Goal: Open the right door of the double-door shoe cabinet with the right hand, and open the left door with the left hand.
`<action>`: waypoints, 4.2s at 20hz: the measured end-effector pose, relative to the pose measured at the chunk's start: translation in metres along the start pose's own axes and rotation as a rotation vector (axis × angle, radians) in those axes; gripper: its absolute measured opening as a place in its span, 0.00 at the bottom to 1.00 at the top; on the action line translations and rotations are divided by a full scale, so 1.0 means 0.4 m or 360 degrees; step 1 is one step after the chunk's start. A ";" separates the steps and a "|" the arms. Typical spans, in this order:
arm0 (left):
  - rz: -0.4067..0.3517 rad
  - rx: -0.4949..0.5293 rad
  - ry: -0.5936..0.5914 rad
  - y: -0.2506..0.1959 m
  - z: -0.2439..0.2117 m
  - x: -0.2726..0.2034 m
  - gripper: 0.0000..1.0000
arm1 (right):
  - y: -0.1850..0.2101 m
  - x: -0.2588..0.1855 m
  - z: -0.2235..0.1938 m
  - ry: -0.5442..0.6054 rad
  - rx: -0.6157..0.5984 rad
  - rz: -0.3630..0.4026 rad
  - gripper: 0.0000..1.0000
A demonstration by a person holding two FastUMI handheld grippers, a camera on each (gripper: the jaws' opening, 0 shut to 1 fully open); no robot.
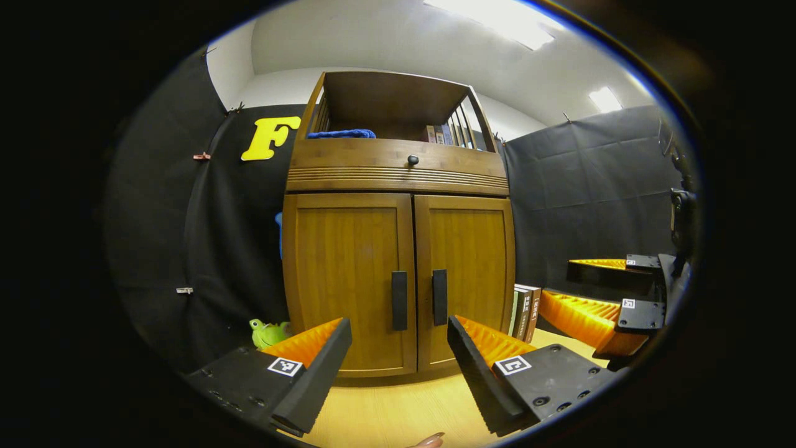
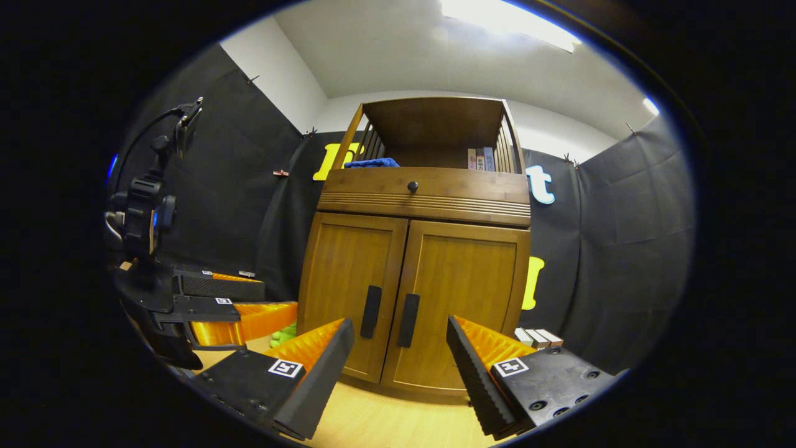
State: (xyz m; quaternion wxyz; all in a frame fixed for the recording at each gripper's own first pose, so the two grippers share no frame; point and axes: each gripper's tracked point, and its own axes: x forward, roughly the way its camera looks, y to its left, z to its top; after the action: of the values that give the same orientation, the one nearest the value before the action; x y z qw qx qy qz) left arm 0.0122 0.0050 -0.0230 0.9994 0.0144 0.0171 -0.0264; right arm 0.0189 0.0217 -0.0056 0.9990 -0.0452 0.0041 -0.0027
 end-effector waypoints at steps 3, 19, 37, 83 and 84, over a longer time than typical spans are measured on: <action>-0.0002 0.0002 -0.0016 0.003 0.003 -0.003 0.96 | -0.005 0.008 -0.014 0.0037 0.0019 -0.0009 0.95; -0.0060 -0.0022 -0.0027 0.024 -0.024 0.001 0.96 | -0.046 0.213 -0.065 0.0056 0.0127 -0.0127 0.95; 0.0080 -0.0064 0.0007 0.183 -0.065 -0.043 0.97 | -0.068 0.583 -0.275 0.0237 0.0123 -0.0286 0.90; -0.0295 -0.0231 0.0071 -0.212 -0.033 -0.037 0.96 | -0.344 0.054 -0.185 0.0302 0.0059 -0.0280 0.25; -0.0302 -0.0233 0.0072 -0.217 -0.032 -0.036 0.96 | -0.354 0.048 -0.182 0.0298 0.0056 -0.0294 0.25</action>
State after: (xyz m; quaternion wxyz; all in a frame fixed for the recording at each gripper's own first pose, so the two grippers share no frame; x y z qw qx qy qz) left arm -0.0074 -0.0804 -0.0377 0.9901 -0.0597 0.0430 -0.1191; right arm 0.0367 -0.1261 -0.0655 0.9903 -0.0275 0.0932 -0.0990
